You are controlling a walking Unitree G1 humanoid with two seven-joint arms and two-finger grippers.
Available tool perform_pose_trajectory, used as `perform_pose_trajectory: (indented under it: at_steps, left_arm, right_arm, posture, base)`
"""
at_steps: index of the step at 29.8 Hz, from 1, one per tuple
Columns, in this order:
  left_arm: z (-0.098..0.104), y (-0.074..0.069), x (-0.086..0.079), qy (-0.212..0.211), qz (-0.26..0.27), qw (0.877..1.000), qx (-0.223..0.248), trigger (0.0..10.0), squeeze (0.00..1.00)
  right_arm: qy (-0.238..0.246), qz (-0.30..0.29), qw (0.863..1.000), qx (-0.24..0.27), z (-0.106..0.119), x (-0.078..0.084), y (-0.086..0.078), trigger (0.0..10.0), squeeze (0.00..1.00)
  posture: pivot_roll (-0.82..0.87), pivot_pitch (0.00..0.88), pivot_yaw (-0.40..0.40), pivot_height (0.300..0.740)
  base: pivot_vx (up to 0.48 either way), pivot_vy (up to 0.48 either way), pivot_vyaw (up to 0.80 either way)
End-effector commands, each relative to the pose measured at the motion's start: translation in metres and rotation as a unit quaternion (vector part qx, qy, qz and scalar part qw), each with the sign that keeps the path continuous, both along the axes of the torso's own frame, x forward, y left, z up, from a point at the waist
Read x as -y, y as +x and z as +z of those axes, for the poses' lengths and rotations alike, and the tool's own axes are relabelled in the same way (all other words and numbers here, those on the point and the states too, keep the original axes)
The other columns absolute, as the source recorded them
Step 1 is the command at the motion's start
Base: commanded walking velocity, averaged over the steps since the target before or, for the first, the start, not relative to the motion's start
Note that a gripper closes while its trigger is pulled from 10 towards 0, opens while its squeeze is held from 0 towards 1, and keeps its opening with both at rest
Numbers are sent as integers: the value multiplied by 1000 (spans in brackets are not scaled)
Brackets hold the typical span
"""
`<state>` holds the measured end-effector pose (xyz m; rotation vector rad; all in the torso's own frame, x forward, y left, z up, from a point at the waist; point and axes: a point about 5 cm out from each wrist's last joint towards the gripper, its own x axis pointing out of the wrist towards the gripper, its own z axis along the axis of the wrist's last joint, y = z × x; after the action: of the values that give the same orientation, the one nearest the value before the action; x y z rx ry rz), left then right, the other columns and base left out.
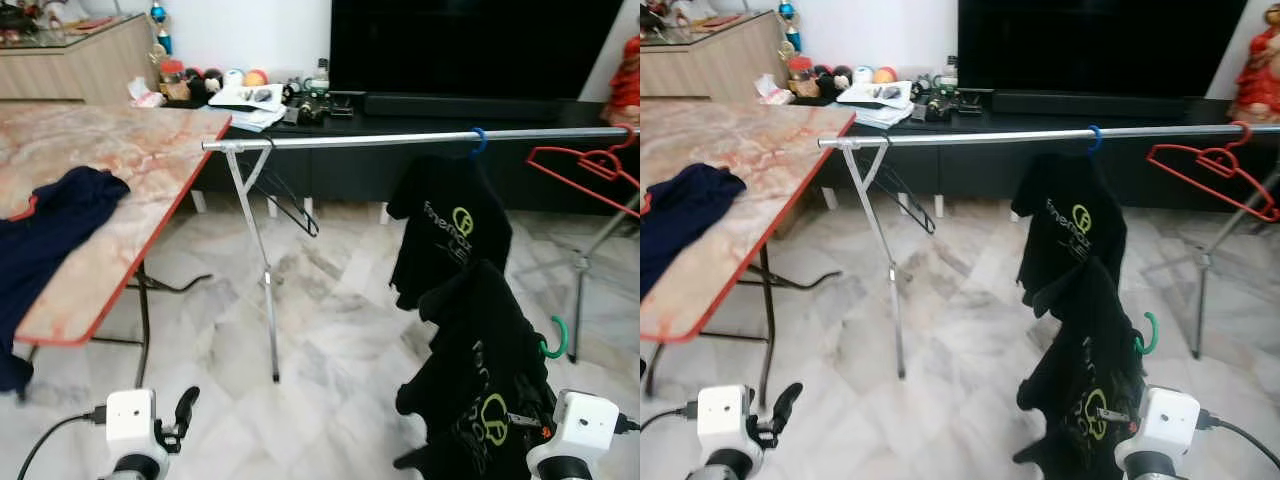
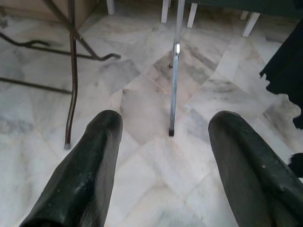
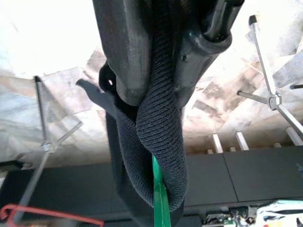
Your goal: Hang hanger
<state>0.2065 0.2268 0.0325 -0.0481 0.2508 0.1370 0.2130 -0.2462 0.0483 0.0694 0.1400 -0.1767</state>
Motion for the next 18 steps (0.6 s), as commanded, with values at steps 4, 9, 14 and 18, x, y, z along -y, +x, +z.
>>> perform_pose_trajectory:
  at_steps: [4, 9, 14, 18]
  left_arm:
    - [-3, -2, -1, -4, 3, 1000, -6, 10000, 0]
    - [-3, -3, -1, -4, 2, 1000, -6, 10000, 0]
    - [-2, 0, -2, -4, 0, 1000, -5, 10000, 0]
    - [-1, 2, -2, -2, -2, 1000, -4, 10000, 0]
  right_arm:
    - [-10, -2, 1000, 25, 9, 3, 3, 10000, 0]
    - [-13, -4, 1000, 25, 10, 6, 3, 10000, 0]
    - [-12, -5, 999, 32, 14, 6, 9, 10000, 0]
    - [-11, -5, 999, 37, 16, 5, 11, 10000, 0]
  posture:
    - [-35, 52, -5, 740]
    - [-36, 53, -7, 740]
    - [-16, 94, 2, 740]
    - [-6, 90, 2, 740]
  base:
    - [-301, 0, 0]
    - [-299, 0, 0]
    - [-300, 0, 0]
    - [-287, 0, 0]
